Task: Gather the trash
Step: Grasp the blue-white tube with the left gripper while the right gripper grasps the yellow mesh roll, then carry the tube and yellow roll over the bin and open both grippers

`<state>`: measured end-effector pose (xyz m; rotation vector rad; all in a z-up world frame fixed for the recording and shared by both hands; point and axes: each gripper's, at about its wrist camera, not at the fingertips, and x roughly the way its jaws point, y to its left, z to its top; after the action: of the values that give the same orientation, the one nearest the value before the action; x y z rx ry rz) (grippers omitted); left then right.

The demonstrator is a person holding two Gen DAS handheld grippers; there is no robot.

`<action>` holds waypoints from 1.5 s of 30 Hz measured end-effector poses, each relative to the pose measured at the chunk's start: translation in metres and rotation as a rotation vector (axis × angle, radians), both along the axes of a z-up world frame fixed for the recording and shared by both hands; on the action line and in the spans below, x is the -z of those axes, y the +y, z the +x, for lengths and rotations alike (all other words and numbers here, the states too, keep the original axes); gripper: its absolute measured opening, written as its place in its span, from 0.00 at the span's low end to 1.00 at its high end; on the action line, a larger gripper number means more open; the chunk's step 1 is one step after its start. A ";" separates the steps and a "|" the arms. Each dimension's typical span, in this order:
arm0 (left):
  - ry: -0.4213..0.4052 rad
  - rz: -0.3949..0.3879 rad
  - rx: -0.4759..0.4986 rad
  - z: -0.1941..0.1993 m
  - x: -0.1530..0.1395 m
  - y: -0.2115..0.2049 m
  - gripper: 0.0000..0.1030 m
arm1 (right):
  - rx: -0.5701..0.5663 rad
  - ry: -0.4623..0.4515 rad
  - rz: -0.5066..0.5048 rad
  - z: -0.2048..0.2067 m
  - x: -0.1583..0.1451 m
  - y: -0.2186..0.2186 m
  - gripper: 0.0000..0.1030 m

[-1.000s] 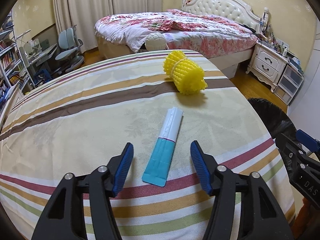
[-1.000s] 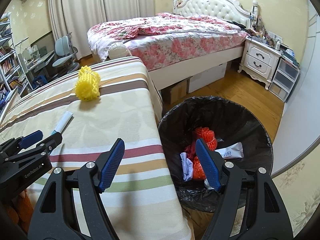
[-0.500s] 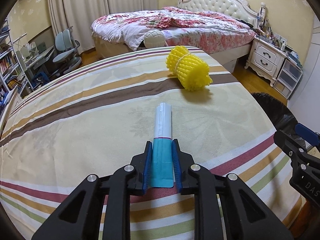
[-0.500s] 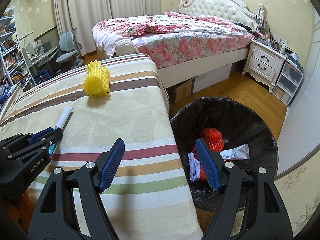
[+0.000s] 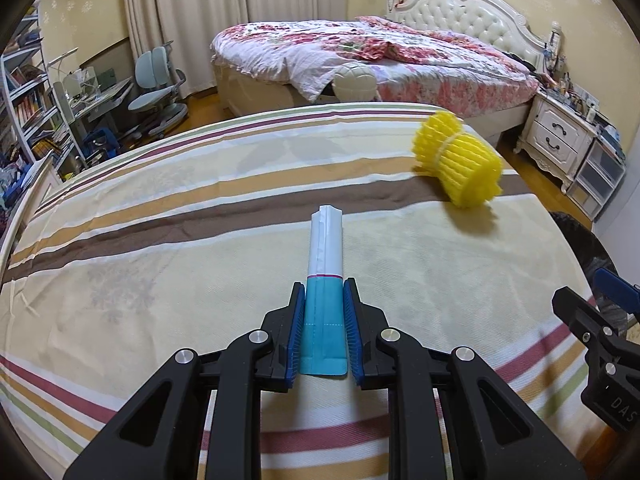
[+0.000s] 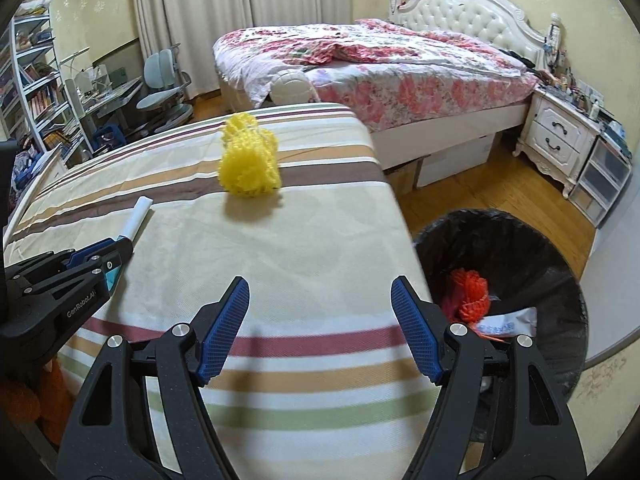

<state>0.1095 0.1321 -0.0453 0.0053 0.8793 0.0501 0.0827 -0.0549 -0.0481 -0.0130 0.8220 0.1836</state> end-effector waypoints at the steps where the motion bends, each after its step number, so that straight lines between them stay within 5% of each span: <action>1: 0.000 0.001 -0.008 0.002 0.000 0.004 0.20 | -0.006 0.005 0.006 0.004 0.001 0.004 0.70; 28: 0.000 -0.018 -0.079 0.032 0.000 0.050 0.20 | -0.026 0.030 -0.030 0.094 0.005 0.068 0.69; 33: -0.001 -0.021 -0.079 0.032 0.000 0.050 0.20 | -0.036 0.053 -0.027 0.099 0.006 0.073 0.44; 45: -0.010 -0.030 -0.052 0.017 -0.005 0.039 0.20 | -0.046 0.051 -0.019 0.067 0.006 0.064 0.42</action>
<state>0.1267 0.1711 -0.0408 -0.0456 0.8700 0.0859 0.1493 0.0093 -0.0541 -0.0455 0.8743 0.2205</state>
